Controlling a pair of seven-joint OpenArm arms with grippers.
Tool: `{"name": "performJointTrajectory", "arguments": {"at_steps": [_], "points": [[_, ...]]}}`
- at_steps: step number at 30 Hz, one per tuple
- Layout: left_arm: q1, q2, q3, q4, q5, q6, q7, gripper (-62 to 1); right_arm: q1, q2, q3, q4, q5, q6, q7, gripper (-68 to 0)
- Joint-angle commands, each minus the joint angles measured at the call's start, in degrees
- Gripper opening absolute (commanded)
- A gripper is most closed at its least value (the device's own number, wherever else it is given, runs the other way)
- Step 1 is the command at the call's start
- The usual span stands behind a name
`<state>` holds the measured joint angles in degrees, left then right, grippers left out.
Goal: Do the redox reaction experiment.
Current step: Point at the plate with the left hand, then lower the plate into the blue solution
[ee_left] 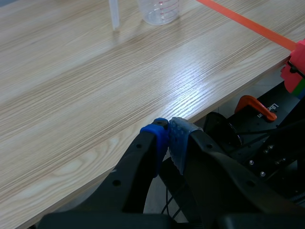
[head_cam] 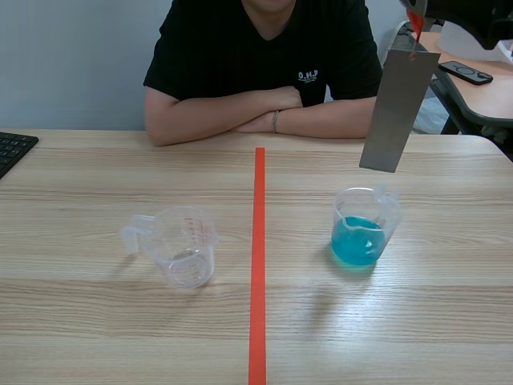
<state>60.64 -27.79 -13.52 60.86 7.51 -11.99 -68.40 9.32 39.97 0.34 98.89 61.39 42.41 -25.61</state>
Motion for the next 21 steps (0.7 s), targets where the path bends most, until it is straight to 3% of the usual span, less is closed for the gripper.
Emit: {"name": "performJointTrajectory", "arguments": {"at_steps": [1, 10, 21], "points": [[0.5, 0.1, 0.0, 0.7, -0.4, 0.3, -0.8, -58.2, 0.9, 0.3, 0.0, -1.5, 0.8, 0.3, 0.7, -66.0], [0.5, 0.2, 0.0, 0.7, -1.1, 0.3, -1.1, -58.2, 0.9, -1.6, -0.5, -6.3, 0.3, 0.3, 2.3, -66.0], [0.5, 0.2, 0.0, 0.7, -1.1, 0.3, -1.2, -58.2, 0.9, -1.6, -5.8, -11.1, -0.1, 0.3, 6.9, -66.0]]}}
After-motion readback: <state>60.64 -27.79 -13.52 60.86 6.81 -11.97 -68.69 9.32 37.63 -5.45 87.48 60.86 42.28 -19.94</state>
